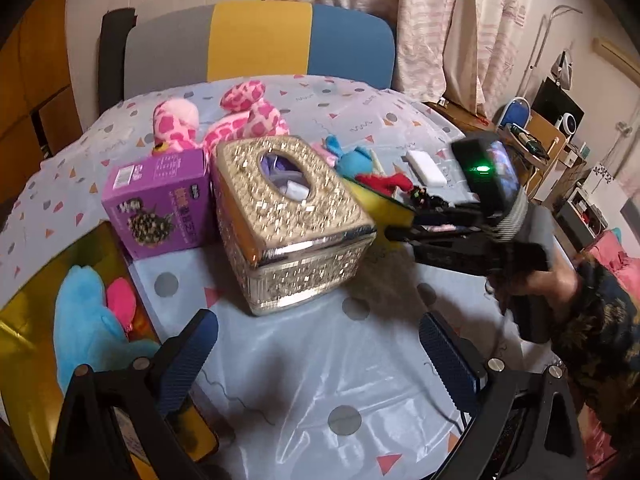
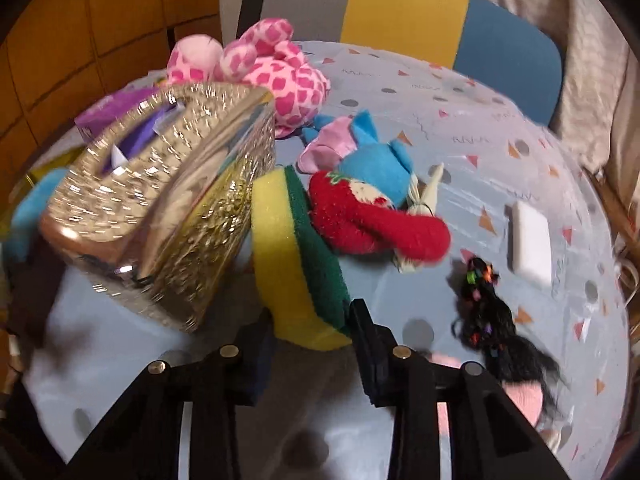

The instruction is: Organize soft objects

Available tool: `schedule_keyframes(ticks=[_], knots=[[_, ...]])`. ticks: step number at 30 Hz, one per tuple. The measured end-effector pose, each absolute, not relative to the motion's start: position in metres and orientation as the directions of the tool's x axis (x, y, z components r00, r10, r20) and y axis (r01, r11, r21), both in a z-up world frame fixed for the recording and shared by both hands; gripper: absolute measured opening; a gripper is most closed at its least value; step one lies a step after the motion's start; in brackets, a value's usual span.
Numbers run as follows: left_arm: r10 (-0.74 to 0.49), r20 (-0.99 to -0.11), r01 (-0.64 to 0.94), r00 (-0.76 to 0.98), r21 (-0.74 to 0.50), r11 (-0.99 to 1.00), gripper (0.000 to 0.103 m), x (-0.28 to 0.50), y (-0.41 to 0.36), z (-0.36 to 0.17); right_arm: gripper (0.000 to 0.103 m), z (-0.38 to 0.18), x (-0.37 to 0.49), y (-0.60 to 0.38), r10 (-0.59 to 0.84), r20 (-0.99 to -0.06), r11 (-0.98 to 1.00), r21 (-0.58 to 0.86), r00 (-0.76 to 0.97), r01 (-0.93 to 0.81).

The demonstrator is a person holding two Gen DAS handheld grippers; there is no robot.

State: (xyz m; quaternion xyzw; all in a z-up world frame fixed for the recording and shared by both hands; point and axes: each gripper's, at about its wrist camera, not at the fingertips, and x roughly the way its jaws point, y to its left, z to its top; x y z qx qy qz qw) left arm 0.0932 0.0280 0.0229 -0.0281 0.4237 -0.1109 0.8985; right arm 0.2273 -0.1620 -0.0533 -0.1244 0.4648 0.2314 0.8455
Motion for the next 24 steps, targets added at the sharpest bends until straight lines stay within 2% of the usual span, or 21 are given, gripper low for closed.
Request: schedule_keyframes(ticks=[5,11,12,13,16,20,24], knots=[[-0.238,-0.731,0.222,0.639,-0.120,0.967,0.101,0.108,0.016,0.041,0.035,-0.036,0.197,-0.186,0.326,-0.869,0.853,0.100,0.373,-0.512],[-0.279,-0.721,0.296,0.634,-0.107,0.949,0.101,0.136,-0.015,0.055,0.039,-0.040,0.183,-0.232,0.278,-0.902,0.915,0.144,0.330,-0.377],[-0.281,-0.721,0.305,0.633,-0.101,0.947,0.101,0.141,-0.020,0.057,0.041,-0.039,0.182,-0.242,0.278,-0.899,0.926,0.157,0.339,-0.343],[-0.280,-0.722,0.315,0.632,-0.091,0.945,0.101,0.148,-0.027,0.059,0.048,-0.038,0.182,-0.253,0.289,-0.891,0.935,0.184,0.350,-0.303],[-0.299,-0.743,0.316,0.599,-0.124,0.941,0.101,0.173,-0.041,0.064,0.049,-0.035,0.182,-0.283,0.387,-0.837,0.921,0.327,0.388,-0.212],[-0.306,-0.764,0.273,0.568,-0.176,0.946,0.089,0.221,-0.060,0.068,0.049,-0.036,0.185,-0.321,0.491,-0.718,0.847,0.526,0.493,-0.077],[-0.289,-0.806,0.196,0.516,-0.218,0.956,0.077,0.277,-0.078,0.053,0.049,-0.030,0.185,-0.339,0.463,-0.680,0.835,0.549,0.569,-0.023]])
